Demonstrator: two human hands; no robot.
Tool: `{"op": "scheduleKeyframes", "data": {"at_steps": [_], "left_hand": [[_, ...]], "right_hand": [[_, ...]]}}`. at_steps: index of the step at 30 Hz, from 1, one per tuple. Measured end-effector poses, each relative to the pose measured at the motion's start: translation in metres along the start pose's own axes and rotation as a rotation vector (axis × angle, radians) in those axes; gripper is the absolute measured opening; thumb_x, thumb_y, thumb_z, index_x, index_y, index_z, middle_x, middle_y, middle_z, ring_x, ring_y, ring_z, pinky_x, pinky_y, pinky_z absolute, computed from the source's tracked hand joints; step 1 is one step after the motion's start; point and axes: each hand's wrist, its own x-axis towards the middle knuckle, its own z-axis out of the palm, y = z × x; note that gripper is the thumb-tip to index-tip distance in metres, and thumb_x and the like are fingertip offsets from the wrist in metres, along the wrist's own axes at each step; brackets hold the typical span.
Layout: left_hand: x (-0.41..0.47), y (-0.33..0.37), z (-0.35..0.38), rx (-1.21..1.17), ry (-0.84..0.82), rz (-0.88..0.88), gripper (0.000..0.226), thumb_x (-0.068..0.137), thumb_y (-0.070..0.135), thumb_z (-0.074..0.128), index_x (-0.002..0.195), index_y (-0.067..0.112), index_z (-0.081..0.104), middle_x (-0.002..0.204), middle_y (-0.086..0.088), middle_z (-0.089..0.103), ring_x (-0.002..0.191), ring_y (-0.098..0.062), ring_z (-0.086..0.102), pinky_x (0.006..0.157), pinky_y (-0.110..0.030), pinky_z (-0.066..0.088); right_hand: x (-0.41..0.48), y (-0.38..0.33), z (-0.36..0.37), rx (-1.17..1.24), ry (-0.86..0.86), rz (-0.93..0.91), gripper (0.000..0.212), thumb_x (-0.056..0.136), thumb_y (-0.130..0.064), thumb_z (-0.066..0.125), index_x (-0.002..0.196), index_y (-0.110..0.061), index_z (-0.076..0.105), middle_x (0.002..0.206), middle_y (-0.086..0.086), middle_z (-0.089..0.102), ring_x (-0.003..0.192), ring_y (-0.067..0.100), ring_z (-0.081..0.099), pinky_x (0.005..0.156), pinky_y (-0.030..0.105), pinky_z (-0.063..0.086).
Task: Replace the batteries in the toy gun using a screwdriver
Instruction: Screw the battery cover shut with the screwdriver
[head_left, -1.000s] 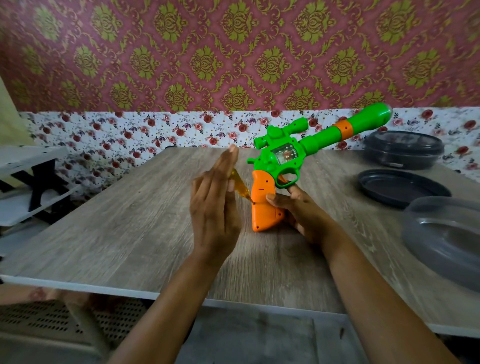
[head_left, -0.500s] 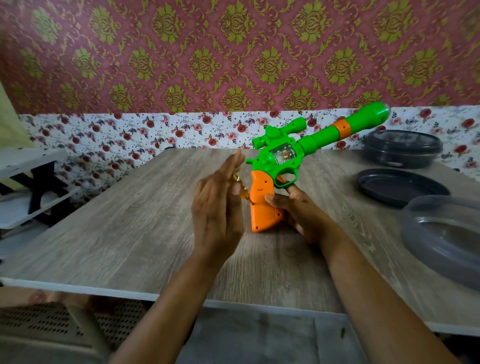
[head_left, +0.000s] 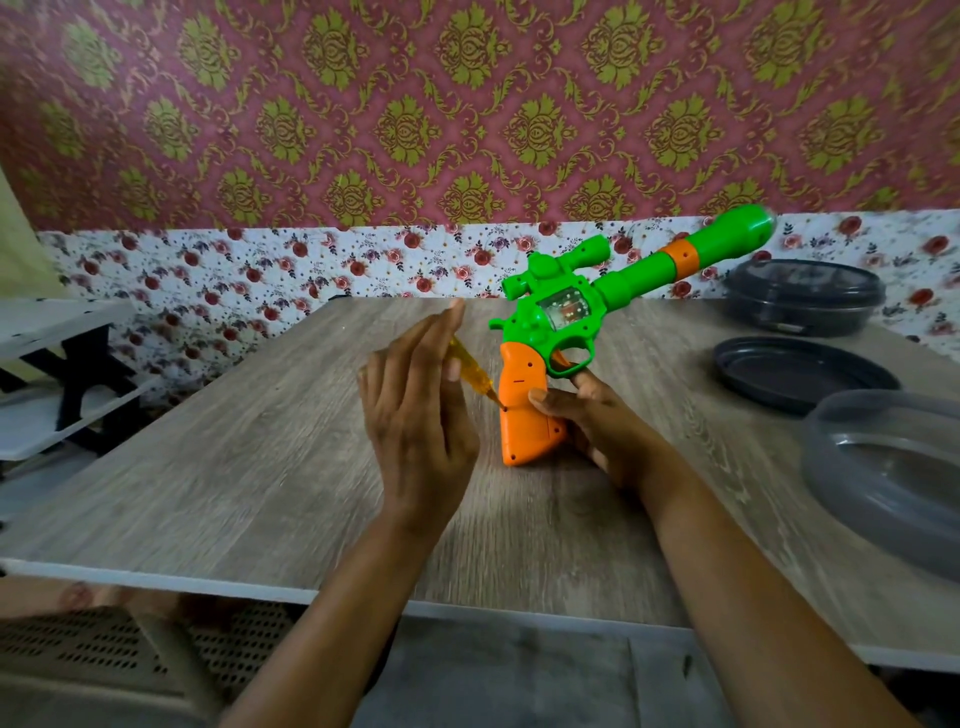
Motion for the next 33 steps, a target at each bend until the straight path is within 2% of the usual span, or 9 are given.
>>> {"op": "scheduleKeyframes", "data": {"at_steps": [5,7,10,15,19,22,25,29,33], "left_hand": [[0.0002,-0.0011,0.0008,-0.047,-0.022,0.042,0.029,0.096,0.017,0.045,0.123,0.015,0.052,0.127,-0.004,0.054,0.113,-0.012,0.049,0.088,-0.024,0.036],[-0.0001,-0.0016,0.0004,-0.062,-0.009,0.044,0.023,0.097,0.024,0.047,0.118,0.019,0.054,0.119,-0.005,0.049,0.109,-0.012,0.045,0.084,-0.024,0.039],[0.0,-0.002,-0.0008,-0.068,0.02,0.045,0.019,0.096,0.02,0.048,0.114,0.019,0.056,0.104,0.0,0.049,0.095,-0.015,0.048,0.073,-0.032,0.043],[-0.0005,0.0005,0.0019,-0.076,-0.057,0.028,0.037,0.094,0.01,0.041,0.131,0.012,0.042,0.116,0.004,0.059,0.098,-0.013,0.055,0.081,-0.026,0.037],[-0.0005,-0.0009,0.0015,-0.086,-0.033,0.022,0.036,0.093,0.013,0.045,0.129,0.009,0.046,0.126,0.002,0.055,0.11,-0.009,0.051,0.086,-0.024,0.039],[0.0003,-0.0019,0.0009,-0.079,-0.011,0.027,0.027,0.095,0.025,0.049,0.12,0.015,0.053,0.109,0.001,0.056,0.098,-0.013,0.051,0.077,-0.03,0.043],[-0.0001,-0.003,0.0006,-0.059,-0.007,0.016,0.02,0.096,0.024,0.048,0.114,0.018,0.055,0.094,-0.006,0.063,0.088,-0.015,0.052,0.067,-0.034,0.043],[-0.0007,-0.0014,0.0021,-0.089,-0.047,0.0,0.033,0.096,0.014,0.044,0.129,0.013,0.045,0.105,-0.003,0.065,0.092,-0.013,0.056,0.076,-0.029,0.04],[-0.0008,0.0018,0.0014,-0.143,-0.074,0.007,0.039,0.093,0.011,0.045,0.131,0.011,0.043,0.115,0.001,0.059,0.102,-0.014,0.057,0.082,-0.029,0.044]], "right_hand": [[0.0021,0.0019,-0.0018,-0.007,-0.013,0.001,0.062,0.08,-0.019,0.068,0.135,-0.022,0.04,0.124,0.005,0.062,0.11,0.022,0.062,0.095,0.043,0.049],[0.0026,0.0029,-0.0015,-0.003,-0.027,-0.011,0.065,0.074,-0.021,0.07,0.133,-0.023,0.043,0.124,0.005,0.063,0.109,0.022,0.062,0.094,0.043,0.05],[0.0022,0.003,-0.0011,0.004,-0.025,-0.019,0.062,0.076,-0.019,0.07,0.132,-0.023,0.043,0.123,0.005,0.063,0.107,0.02,0.063,0.091,0.04,0.052],[0.0007,0.0015,-0.0017,-0.022,-0.015,-0.012,0.049,0.086,-0.014,0.059,0.131,-0.023,0.043,0.121,0.004,0.063,0.105,0.018,0.064,0.087,0.035,0.053],[0.002,0.0024,-0.002,-0.028,-0.006,-0.012,0.05,0.085,-0.015,0.06,0.132,-0.023,0.043,0.122,0.004,0.063,0.105,0.018,0.063,0.088,0.035,0.053],[0.0026,0.0024,-0.0018,-0.025,-0.007,-0.016,0.056,0.081,-0.018,0.062,0.133,-0.022,0.042,0.124,0.005,0.061,0.107,0.019,0.063,0.087,0.035,0.053],[0.0022,0.0022,-0.0023,-0.027,-0.014,-0.019,0.06,0.078,-0.02,0.063,0.134,-0.022,0.042,0.123,0.004,0.062,0.106,0.019,0.063,0.088,0.036,0.053],[0.0022,0.0024,-0.0026,-0.023,-0.016,-0.017,0.05,0.086,-0.014,0.058,0.132,-0.024,0.043,0.117,0.0,0.065,0.099,0.013,0.066,0.079,0.029,0.057],[0.0012,0.001,-0.0018,-0.021,-0.016,-0.011,0.049,0.086,-0.014,0.058,0.132,-0.025,0.042,0.121,0.002,0.063,0.104,0.016,0.064,0.085,0.034,0.055]]}}
